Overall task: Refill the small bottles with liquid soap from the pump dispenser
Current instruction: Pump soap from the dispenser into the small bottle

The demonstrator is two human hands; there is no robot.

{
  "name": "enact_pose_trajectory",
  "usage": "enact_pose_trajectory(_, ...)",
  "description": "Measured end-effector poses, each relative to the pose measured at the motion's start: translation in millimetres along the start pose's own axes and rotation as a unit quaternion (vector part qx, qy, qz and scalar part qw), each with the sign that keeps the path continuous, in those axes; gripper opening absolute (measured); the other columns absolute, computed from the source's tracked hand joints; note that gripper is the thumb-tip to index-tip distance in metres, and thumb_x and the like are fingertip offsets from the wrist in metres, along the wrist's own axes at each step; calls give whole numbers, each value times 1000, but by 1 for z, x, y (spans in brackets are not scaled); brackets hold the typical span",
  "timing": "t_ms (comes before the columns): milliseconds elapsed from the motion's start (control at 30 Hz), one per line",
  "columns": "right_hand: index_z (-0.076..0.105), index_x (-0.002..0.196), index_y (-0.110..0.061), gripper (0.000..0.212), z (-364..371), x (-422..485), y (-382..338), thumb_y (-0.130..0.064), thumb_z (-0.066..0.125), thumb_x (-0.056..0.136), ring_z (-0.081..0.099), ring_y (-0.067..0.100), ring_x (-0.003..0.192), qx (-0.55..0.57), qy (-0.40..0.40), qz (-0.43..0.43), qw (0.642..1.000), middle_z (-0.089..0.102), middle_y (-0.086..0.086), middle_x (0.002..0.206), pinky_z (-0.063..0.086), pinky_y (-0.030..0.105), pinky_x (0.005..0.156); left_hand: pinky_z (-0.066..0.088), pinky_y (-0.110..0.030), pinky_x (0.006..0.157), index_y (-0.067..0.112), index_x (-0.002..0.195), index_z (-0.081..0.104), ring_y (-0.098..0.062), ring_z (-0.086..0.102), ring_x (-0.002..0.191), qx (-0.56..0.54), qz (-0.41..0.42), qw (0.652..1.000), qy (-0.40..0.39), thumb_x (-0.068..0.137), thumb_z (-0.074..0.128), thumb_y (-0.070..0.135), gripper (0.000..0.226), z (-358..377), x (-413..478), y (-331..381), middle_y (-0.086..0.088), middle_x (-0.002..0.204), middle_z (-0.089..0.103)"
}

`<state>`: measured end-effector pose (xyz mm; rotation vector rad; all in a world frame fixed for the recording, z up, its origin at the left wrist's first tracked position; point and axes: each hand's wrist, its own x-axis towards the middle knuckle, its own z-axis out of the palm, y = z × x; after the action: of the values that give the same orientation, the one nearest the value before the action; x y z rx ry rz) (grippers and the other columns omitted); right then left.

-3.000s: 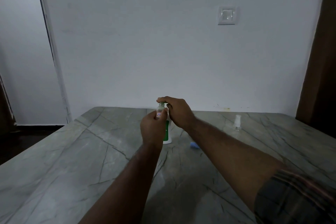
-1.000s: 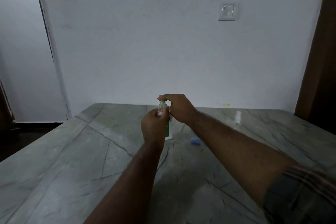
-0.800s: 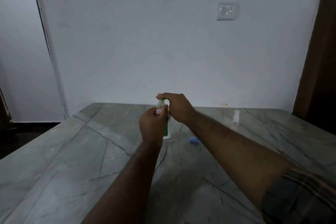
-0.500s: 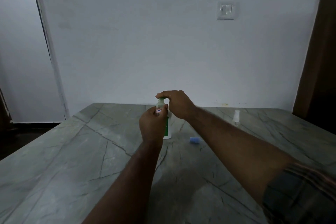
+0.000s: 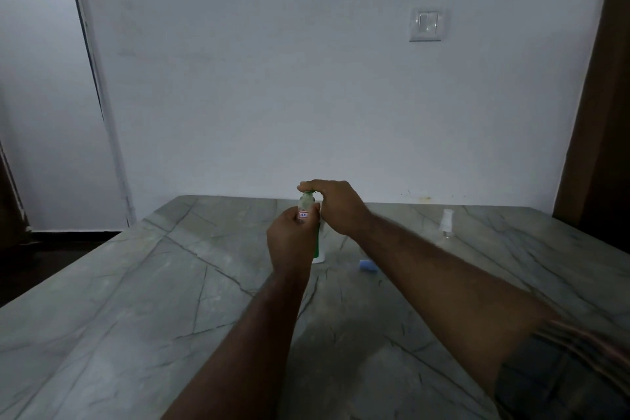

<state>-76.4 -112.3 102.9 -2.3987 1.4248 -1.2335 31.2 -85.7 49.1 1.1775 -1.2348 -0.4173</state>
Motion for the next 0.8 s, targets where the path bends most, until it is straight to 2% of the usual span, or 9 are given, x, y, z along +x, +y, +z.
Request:
enact_pose_trajectory(133,65,121,-10,52,-11,9,-5,14,55,76,57,16,122,-47,-29,-22,998,64,5,128,33,13,101,41,-17,54,21,85,69,-7,65,68,-11,-7,1000,1,93,62,44,25,0,0,0,13,71,63)
enact_pose_trajectory(267,64,123,-10,53,-7,3,-6,14,53,77,56,18,123,-16,-10,-13,1000,63,6,130,40,25,108,44,-19,54,19,83,70,-10,67,67,-13,3,1000,7,93,62,44,28,0,4,-1,9,72,65)
enact_pose_trajectory(367,63,125,-11,56,-1,-4,-2,16,51,78,55,20,125,3,-5,2,1000,61,6,133,42,34,109,51,-25,61,20,78,67,-15,67,68,-5,8,1000,0,93,63,44,28,2,0,-4,8,70,65)
enact_pose_trajectory(500,63,124,-10,50,-12,7,-7,12,56,79,55,19,125,-36,-29,-21,999,62,6,131,40,30,110,46,-19,58,23,84,68,-10,67,70,-31,-8,999,-2,93,63,44,24,1,1,-2,13,72,65)
enact_pose_trajectory(567,63,124,-12,51,-10,5,-8,12,55,80,55,19,124,-30,-18,-12,999,62,6,132,41,30,109,41,-16,55,27,79,66,-7,66,66,-34,-5,999,3,92,63,45,22,0,1,0,16,67,62)
enact_pose_trajectory(700,62,126,-11,56,1,-6,-3,16,48,78,55,19,125,1,2,7,1000,61,6,133,41,35,110,49,-24,57,31,70,61,-8,64,61,-17,0,1000,2,91,64,46,26,1,-2,-1,15,61,60)
enact_pose_trajectory(800,63,125,-9,55,-6,1,-5,15,52,77,55,19,125,-21,-20,-12,999,61,7,132,40,31,110,51,-25,58,30,73,63,-11,67,66,-20,-4,1000,0,91,63,46,25,0,-1,-1,14,65,62)
